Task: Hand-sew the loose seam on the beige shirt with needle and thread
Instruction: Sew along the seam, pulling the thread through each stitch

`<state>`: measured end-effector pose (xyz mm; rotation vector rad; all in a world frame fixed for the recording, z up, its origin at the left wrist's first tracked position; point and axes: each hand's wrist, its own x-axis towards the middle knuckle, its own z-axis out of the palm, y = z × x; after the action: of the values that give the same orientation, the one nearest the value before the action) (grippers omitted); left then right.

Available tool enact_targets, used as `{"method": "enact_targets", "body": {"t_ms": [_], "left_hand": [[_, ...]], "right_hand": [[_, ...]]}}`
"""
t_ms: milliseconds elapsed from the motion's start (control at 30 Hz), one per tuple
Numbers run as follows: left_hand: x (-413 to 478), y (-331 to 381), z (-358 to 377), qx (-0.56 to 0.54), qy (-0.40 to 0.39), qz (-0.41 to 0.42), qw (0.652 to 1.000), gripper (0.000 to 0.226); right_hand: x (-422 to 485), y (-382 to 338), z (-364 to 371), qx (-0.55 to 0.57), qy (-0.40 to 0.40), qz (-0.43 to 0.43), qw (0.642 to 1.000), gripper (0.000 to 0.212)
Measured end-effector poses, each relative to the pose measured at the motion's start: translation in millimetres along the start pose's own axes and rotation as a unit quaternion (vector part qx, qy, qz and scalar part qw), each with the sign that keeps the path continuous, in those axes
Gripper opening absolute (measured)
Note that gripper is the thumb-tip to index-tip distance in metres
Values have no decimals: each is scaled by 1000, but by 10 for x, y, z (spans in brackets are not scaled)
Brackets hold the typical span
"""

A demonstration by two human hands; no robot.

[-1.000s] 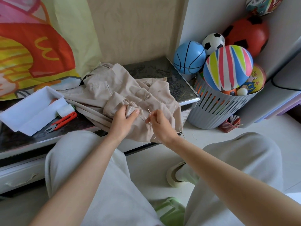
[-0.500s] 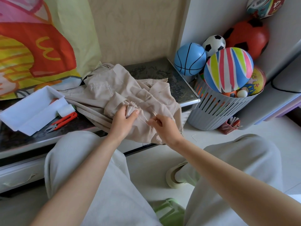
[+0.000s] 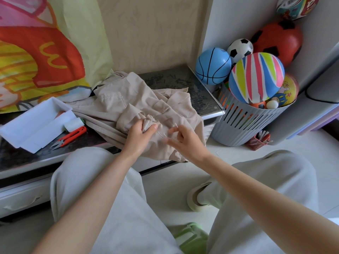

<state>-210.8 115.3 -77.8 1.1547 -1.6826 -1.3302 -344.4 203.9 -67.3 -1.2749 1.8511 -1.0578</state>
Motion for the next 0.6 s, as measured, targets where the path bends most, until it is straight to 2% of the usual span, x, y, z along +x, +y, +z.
{"method": "enact_targets", "body": {"t_ms": [67, 167, 367, 433, 600], "left_hand": [[-1, 4, -3, -5, -5, 0, 1000, 6], [-10, 14, -9, -1, -8, -1, 1000, 8], [-11, 2, -35, 27, -3, -4, 1000, 16], [-7, 2, -41, 27, -3, -6, 1000, 16], [-29, 79, -43, -14, -13, -58, 998, 32]], "right_hand": [[44, -65, 55, -39, -22, -7, 999, 21], [85, -90, 106, -88, -35, -17, 995, 10], [79, -16, 33, -81, -7, 8, 997, 12], [64, -7, 7, -87, -19, 25, 996, 26], [8, -28, 62, -121, 14, -68, 990, 35]]}}
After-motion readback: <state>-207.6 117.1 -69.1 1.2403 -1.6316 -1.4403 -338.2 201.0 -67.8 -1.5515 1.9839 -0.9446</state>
